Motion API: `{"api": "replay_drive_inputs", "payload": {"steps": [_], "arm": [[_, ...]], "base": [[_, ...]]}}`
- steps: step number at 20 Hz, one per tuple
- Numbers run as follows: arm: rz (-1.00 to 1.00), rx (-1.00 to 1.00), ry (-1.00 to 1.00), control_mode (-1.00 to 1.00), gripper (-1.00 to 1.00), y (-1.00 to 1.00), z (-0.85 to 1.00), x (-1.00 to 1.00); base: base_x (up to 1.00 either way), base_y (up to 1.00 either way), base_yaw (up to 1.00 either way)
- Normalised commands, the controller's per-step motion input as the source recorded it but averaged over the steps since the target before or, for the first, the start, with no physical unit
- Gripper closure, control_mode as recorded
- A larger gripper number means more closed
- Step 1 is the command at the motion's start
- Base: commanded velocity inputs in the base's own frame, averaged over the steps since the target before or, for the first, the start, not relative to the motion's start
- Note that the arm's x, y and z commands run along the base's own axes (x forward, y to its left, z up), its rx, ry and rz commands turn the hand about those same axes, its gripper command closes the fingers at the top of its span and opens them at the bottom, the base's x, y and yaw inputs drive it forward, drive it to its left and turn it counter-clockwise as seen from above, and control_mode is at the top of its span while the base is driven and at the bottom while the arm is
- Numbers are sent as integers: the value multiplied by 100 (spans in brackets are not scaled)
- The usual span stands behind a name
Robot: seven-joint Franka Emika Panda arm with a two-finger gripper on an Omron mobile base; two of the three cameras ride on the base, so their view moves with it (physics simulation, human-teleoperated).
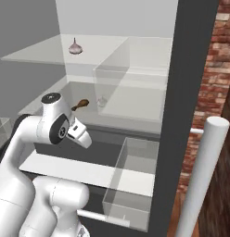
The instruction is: Place one garlic and one chicken drumstick in each tupperware on the nearby counter, to pack two identical lunches.
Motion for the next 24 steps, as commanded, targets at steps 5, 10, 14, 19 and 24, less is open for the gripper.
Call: {"api": "replay_drive_inputs", "payload": {"steps": [5, 10, 14, 19, 24], "arm": [[0, 0, 0, 100, -100, 0, 0, 0], [1, -10, -9, -100, -100, -19, 45, 16], [30, -20, -31, -100, -100, -35, 81, -1], [38, -1, -4, -100, -100, -39, 97, 0], [14, 0, -1, -100, -100, -3, 13, 10]], "base": [[87, -11, -7], [12, -3, 0], [0, 0, 0], [0, 0, 0], [0, 0, 0]]}}
